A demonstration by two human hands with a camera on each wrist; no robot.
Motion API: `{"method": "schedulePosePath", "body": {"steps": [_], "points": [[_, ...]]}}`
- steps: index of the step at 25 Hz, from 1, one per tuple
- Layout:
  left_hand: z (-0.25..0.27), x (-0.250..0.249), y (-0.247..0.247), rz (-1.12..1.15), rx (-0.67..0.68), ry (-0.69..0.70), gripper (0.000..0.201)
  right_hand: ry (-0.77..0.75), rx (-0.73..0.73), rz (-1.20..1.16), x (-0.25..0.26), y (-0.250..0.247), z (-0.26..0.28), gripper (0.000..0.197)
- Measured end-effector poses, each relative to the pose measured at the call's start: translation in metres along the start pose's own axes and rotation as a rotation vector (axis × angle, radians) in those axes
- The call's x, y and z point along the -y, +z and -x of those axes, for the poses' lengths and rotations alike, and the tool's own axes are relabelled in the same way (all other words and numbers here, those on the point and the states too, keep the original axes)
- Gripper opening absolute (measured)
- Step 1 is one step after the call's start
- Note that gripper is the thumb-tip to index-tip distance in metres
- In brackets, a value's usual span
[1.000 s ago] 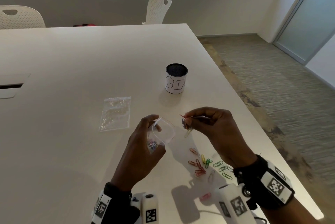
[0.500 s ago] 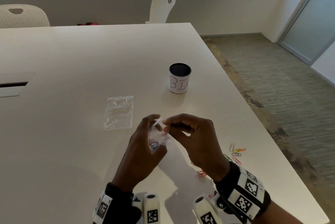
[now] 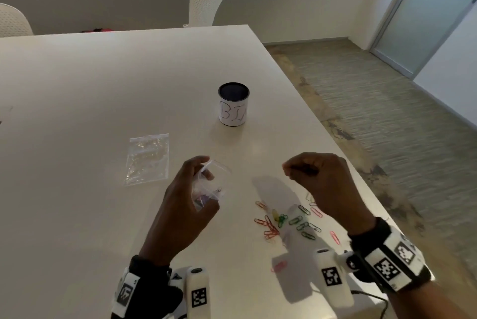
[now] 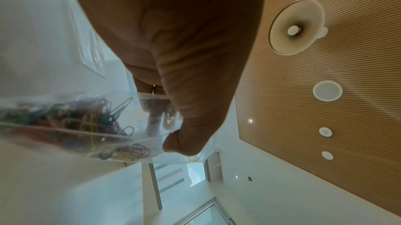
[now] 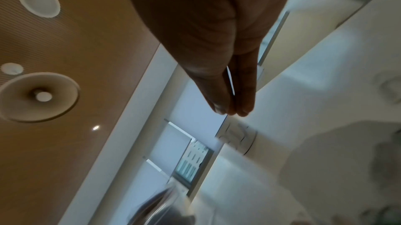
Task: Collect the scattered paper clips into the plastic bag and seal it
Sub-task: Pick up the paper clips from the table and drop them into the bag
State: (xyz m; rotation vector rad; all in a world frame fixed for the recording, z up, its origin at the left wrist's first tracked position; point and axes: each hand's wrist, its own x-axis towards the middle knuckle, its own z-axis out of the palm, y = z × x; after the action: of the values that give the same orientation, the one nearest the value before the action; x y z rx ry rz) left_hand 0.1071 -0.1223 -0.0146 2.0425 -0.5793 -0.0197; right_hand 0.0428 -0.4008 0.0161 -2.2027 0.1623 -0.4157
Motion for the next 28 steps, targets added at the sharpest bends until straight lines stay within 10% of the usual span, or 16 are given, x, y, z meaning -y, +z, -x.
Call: {"method": "schedulePosePath", "body": {"steps": [3, 8, 11, 28], "points": [[-0.001, 0.001, -0.001, -0.008, 0.005, -0.002, 0.072, 0.12, 0.026, 0.234, -0.032, -0.035, 0.012, 0.014], [0.0, 0.004, -0.002, -0.019, -0.005, -0.028, 0.072, 0.399, 0.57, 0.612, -0.056, -0.066, 0.043, 0.11], [-0.001, 0.002, 0.0, -0.013, -0.004, -0.029, 0.072, 0.431, 0.613, 0.578, -0.063, -0.058, 0.057, 0.13], [0.002, 0.001, 0.003, -0.02, -0.013, -0.02, 0.071, 0.081, 0.372, 0.387, -0.075, -0.014, 0.018, 0.017]]}}
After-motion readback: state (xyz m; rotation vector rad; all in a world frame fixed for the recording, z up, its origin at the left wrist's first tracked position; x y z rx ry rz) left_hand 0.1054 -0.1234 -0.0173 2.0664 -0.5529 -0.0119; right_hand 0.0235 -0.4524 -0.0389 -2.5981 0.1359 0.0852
